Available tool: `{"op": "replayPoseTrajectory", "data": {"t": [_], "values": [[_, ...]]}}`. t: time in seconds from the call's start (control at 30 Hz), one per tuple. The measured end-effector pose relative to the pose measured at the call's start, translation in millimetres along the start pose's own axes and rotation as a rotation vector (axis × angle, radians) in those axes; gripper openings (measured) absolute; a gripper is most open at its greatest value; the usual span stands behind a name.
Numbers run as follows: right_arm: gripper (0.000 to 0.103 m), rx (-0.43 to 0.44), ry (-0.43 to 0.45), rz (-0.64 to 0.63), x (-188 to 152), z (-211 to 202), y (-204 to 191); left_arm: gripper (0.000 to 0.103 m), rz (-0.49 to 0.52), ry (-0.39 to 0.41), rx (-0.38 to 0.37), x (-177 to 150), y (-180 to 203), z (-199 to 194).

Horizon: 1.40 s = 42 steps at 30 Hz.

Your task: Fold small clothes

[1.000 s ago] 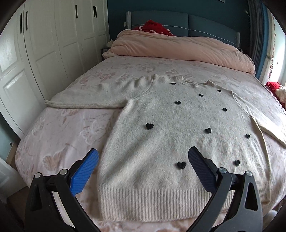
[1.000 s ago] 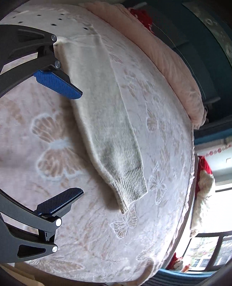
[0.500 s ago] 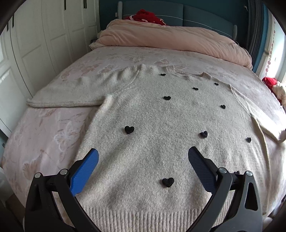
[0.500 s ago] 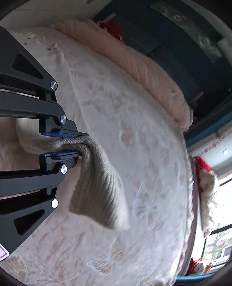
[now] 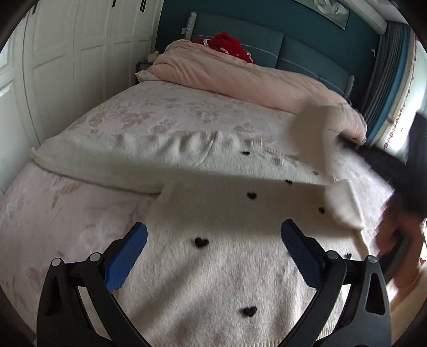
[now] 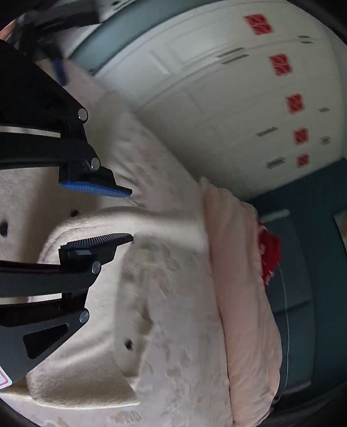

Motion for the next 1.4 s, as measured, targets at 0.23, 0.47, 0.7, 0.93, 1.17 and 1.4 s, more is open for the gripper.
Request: {"op": "replayPoseTrajectory", "data": {"t": [0.23, 0.47, 0.7, 0.93, 1.17, 1.4], "values": [[0.049, -0.236, -0.041, 0.162, -79, -50, 83, 0.098, -0.085, -0.106, -0.141, 34, 9, 80], [0.051, -0.316, -0.067, 0.470, -136, -101, 184, 0.078, -0.279, -0.320, -0.174, 9, 20, 183], [0.049, -0.250, -0.029, 0.615, -110, -73, 222, 0.009, -0.314, -0.277, -0.192, 30, 23, 197], [0.006, -0.163, 0.239, 0.523, -43, -122, 204, 0.008, -0.145, 0.017, -0.264, 118, 41, 138], [0.009, -0.322, -0.057, 0.536, -116, -94, 240, 0.009, -0.120, -0.233, -0.131, 25, 6, 214], [0.021, -0.446, 0.037, 0.352, -69, -147, 214, 0.012, -0.131, -0.177, -0.157, 21, 7, 209]]}}
Point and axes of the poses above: each gripper's, at about its wrist camera, not at the fingertips, and z roughly the way its jaws point, y to its right, x to its top, the point moved 8 cm from there along z, roughly the way its jaws point, and after that the axes turned 3 degrees about z, right-handed, at the moved point
